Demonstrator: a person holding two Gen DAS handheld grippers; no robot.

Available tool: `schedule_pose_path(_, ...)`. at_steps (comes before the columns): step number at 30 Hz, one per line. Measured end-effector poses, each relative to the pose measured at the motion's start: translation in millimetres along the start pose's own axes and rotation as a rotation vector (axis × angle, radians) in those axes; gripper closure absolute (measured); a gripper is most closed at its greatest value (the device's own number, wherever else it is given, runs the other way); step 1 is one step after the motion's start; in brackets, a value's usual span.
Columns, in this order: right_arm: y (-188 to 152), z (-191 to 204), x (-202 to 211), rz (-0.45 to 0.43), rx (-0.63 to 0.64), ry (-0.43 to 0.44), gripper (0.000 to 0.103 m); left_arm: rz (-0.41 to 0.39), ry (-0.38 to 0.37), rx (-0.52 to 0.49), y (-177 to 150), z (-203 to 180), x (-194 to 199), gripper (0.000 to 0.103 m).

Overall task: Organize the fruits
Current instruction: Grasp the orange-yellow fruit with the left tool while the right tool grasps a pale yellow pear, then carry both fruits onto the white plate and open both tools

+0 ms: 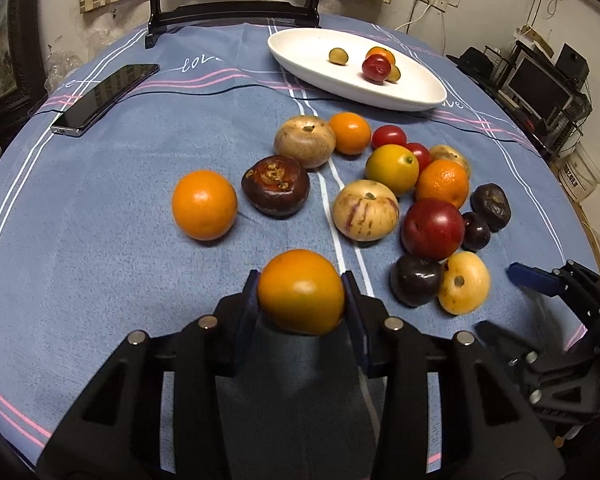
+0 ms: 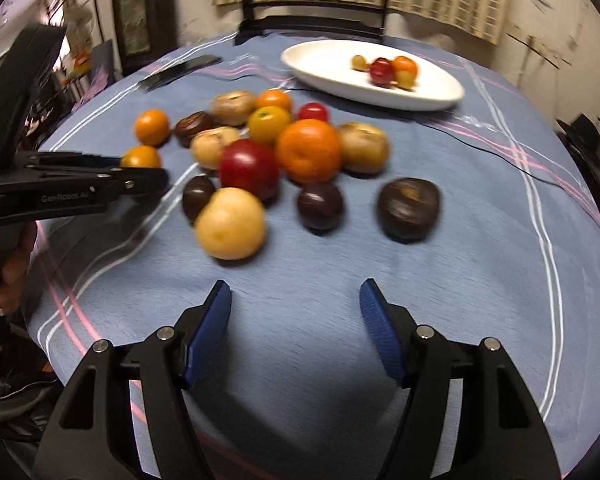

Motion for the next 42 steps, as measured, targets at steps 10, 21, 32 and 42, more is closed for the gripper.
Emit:
schedule_pose_path(10,30,29,-17,-0.005,0.044,0.011,0.054,-0.008,-0.023,-0.005,-2,0,1,0.062)
schedule_pose_path(21,16,-2,3,-0.041,-0.050,0.027,0.063,-0.001,-0.020,0.013,0,1,4,0.062)
schedule_pose_path(32,0,-47,27,-0.082,-0.144,-0.007,0.063,-0.020,0.010,-0.028,5,-9,15,0.062)
schedule_pose_path(42,-3,-46,20,-0.055,-0.146,0.006,0.063,0.025,0.028,-0.074,0,-13,-9,0.055)
Point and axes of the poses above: each gripper's, at about its wrist camera, not at the fingertips, and x roughly against the way its jaws point, z to its left, y to its top, the point moved 7 cm from there along -x, roughly the way its jaws point, and after that the axes turned 11 degrees about -y, right-handed, at the moved point
